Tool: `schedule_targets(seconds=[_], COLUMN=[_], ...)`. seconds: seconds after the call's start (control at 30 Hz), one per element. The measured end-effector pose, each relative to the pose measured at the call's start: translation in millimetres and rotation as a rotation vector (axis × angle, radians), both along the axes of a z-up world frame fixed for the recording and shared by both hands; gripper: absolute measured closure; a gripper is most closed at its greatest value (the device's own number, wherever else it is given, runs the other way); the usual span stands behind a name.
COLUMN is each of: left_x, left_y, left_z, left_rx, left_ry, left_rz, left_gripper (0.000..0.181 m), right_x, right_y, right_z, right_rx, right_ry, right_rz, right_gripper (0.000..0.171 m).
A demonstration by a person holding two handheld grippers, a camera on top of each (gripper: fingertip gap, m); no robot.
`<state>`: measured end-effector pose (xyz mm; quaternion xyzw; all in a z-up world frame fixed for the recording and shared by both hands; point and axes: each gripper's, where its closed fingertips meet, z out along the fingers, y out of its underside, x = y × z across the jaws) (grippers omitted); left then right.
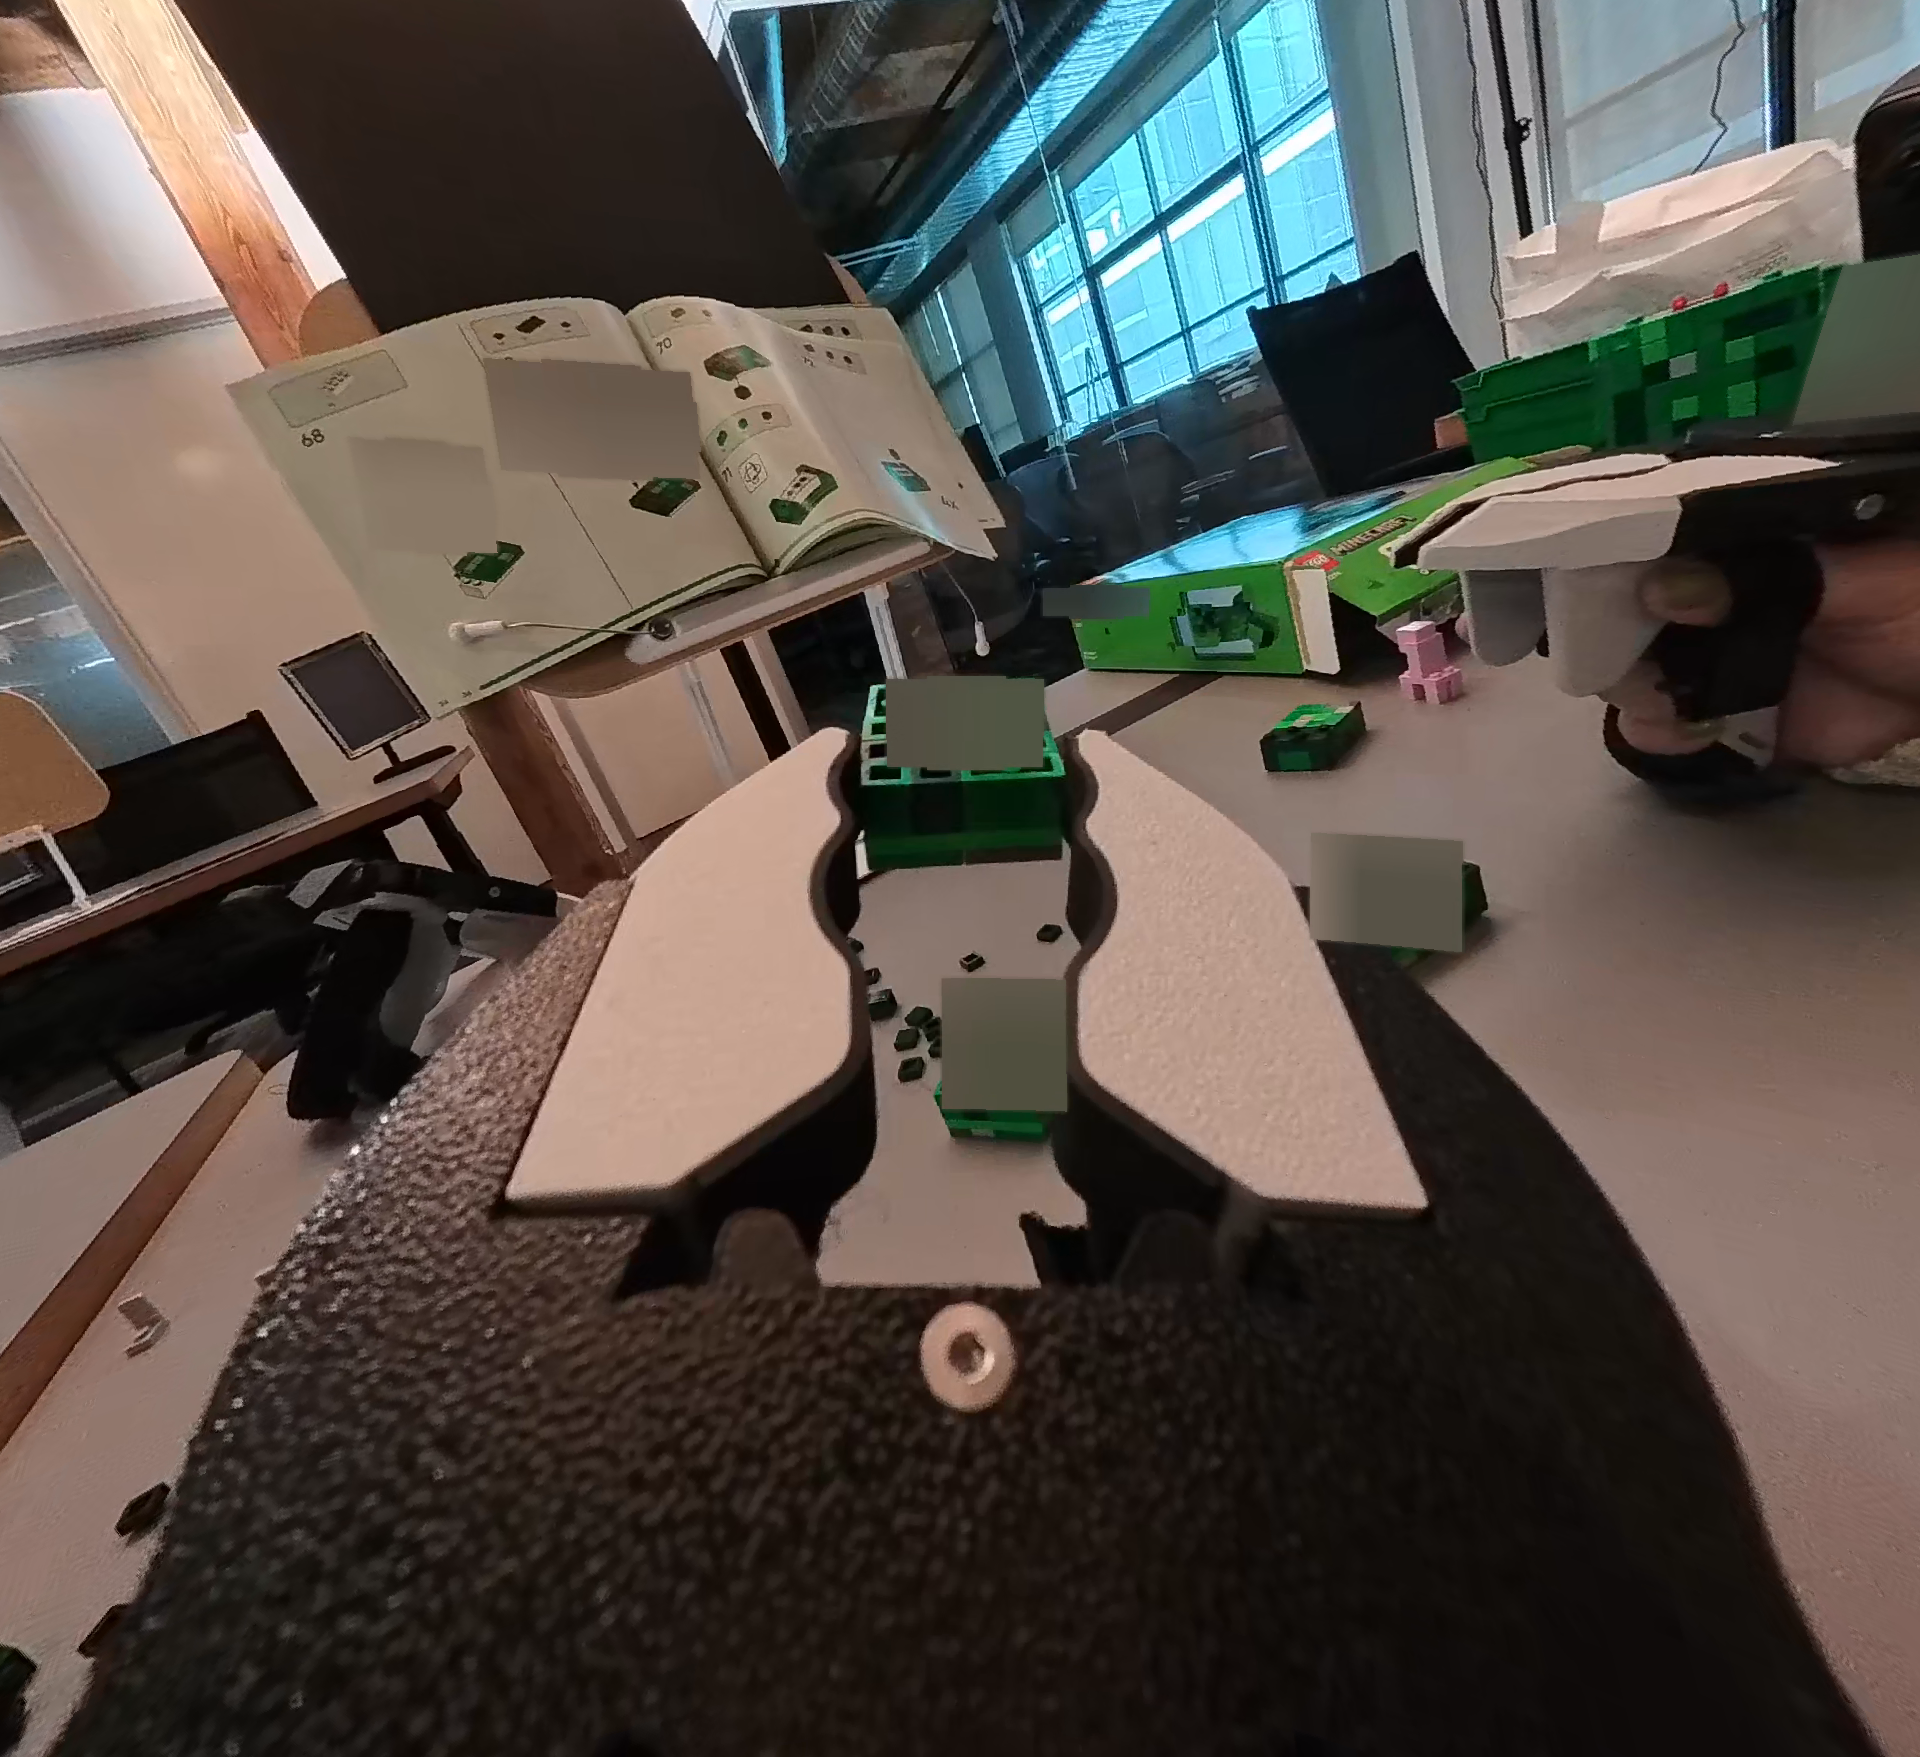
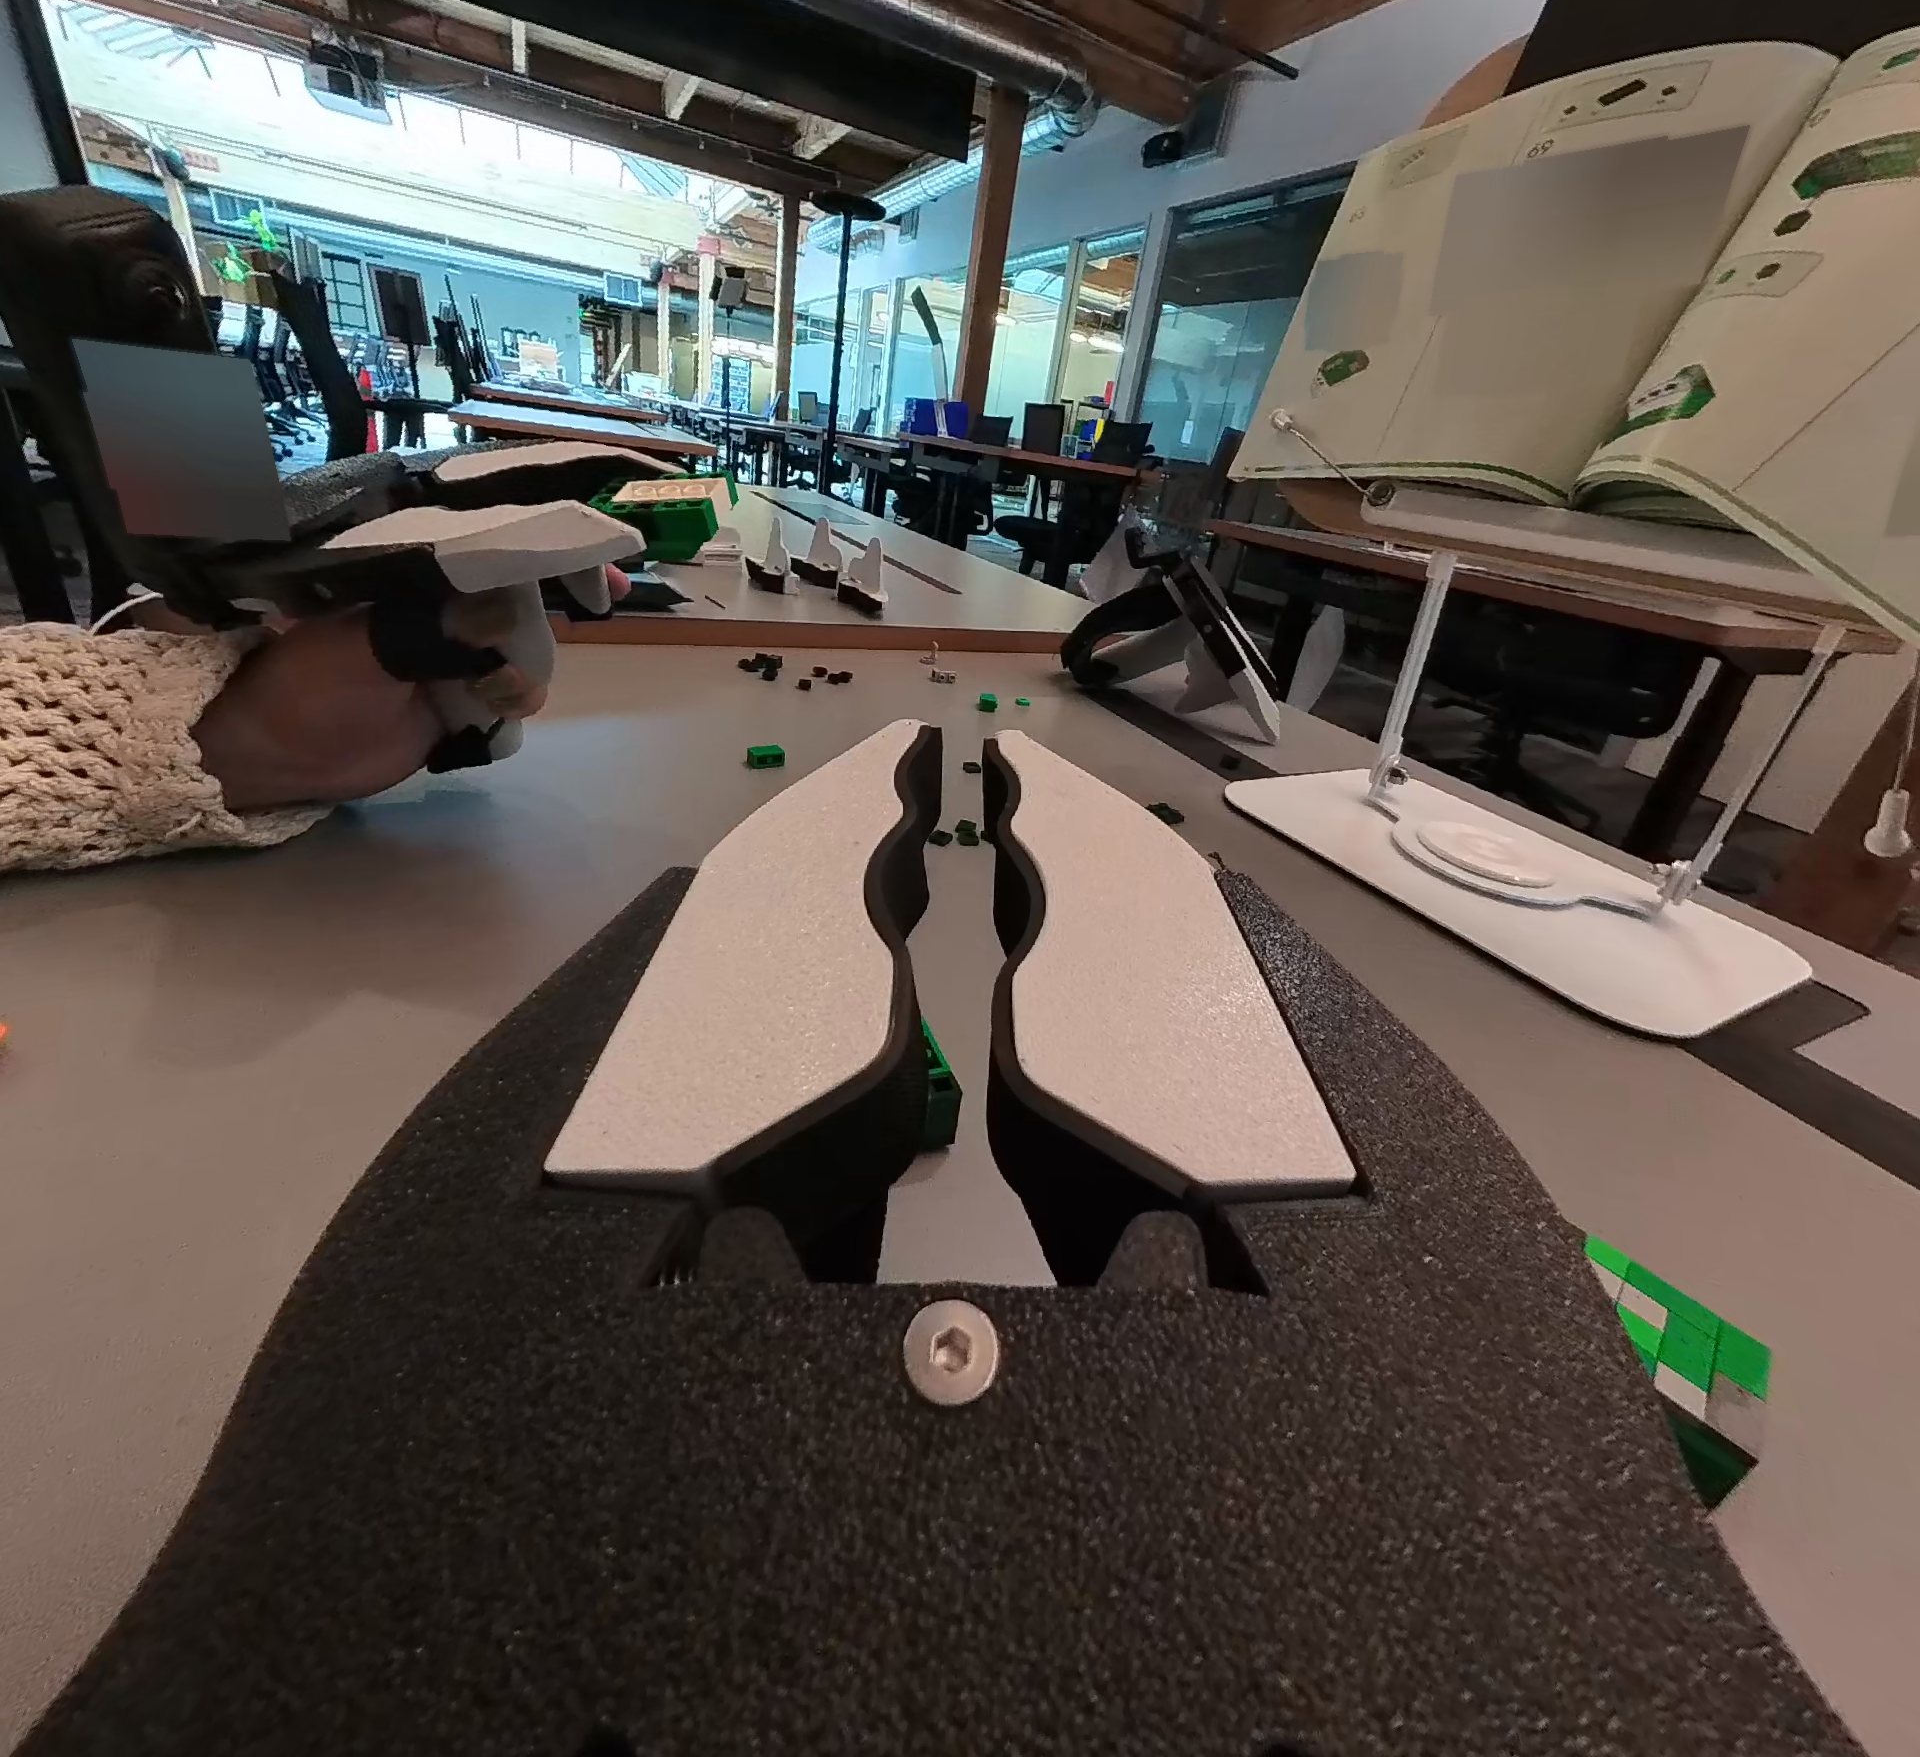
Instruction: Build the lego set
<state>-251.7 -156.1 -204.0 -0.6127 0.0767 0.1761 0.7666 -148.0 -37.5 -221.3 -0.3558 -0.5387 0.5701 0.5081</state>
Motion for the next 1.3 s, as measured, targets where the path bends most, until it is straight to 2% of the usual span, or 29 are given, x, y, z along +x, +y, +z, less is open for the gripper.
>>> schedule_targets(seconds=[0.17, 0.33, 0.4, 0.67, 0.97, 1.07, 1.2, 1.3], left_x=[11, 30, 30, 17, 0, -1, -1, -12], left_y=[7, 23, 25, 23, 9, 7, 5, 4], left_z=[-10, -56, -70, -92, -108, -107, -103, -88], left_rx=[-0.082, -0.410, -0.503, -0.664, -0.790, -0.797, -0.793, -0.711], left_ry=[-0.011, -0.081, -0.093, -0.156, -0.242, -0.233, -0.220, -0.179], left_rz=[-0.087, -0.233, -0.225, -0.141, -0.082, -0.086, -0.076, -0.029], left_gripper=[0.145, 0.145, 0.145, 0.145, 0.145, 0.145, 0.126, 0.114], right_x=[0, 0, 0, 0, 1, -1, -4, -7], right_y=[0, 0, 0, 0, -5, -1, 9, 13], right_z=[0, 0, 0, 0, -1, -2, -4, -7], right_rx=[-0.001, -0.002, -0.002, 0.000, 0.026, 0.057, 0.095, 0.130], right_ry=[0.000, 0.000, 0.000, 0.000, -0.002, 0.002, -0.014, -0.036], right_rz=[0.002, 0.002, 0.002, 0.001, 0.012, -0.042, -0.123, -0.160], right_gripper=[0.164, 0.164, 0.164, 0.164, 0.164, 0.162, 0.162, 0.161])
